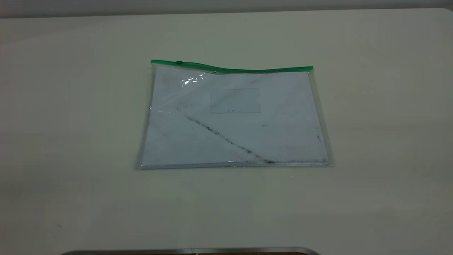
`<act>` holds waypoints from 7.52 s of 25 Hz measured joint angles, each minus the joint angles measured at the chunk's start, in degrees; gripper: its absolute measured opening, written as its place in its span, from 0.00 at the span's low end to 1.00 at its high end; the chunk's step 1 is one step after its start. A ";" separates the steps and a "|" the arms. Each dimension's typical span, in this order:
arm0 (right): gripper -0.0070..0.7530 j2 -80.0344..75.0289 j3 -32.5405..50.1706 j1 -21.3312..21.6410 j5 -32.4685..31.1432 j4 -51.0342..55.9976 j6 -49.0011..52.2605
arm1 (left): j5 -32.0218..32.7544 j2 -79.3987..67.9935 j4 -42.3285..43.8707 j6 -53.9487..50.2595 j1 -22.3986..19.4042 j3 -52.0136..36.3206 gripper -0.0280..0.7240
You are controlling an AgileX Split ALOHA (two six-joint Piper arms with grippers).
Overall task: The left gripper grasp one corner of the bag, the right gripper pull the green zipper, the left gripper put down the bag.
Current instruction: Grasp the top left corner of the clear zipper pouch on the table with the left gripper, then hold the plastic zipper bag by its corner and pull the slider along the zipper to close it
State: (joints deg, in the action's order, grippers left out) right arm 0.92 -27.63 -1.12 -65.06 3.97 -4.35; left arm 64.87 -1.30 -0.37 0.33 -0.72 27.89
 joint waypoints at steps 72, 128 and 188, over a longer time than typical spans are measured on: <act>0.74 -70.86 -15.99 0.00 34.08 7.28 -1.89 | -27.12 -147.40 -59.05 69.79 4.11 67.41 0.79; 0.74 -117.67 -42.37 -16.59 39.96 37.98 -53.21 | 1.91 -148.46 -44.48 111.73 18.93 96.44 0.11; 0.05 -119.49 -42.84 -16.66 37.41 50.23 -68.21 | -1.46 -148.67 -52.74 111.30 23.04 96.44 0.11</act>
State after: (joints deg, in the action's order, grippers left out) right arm -118.58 -70.47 -17.77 -27.64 54.20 -72.56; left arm 63.41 -149.97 -53.11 111.63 22.32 124.33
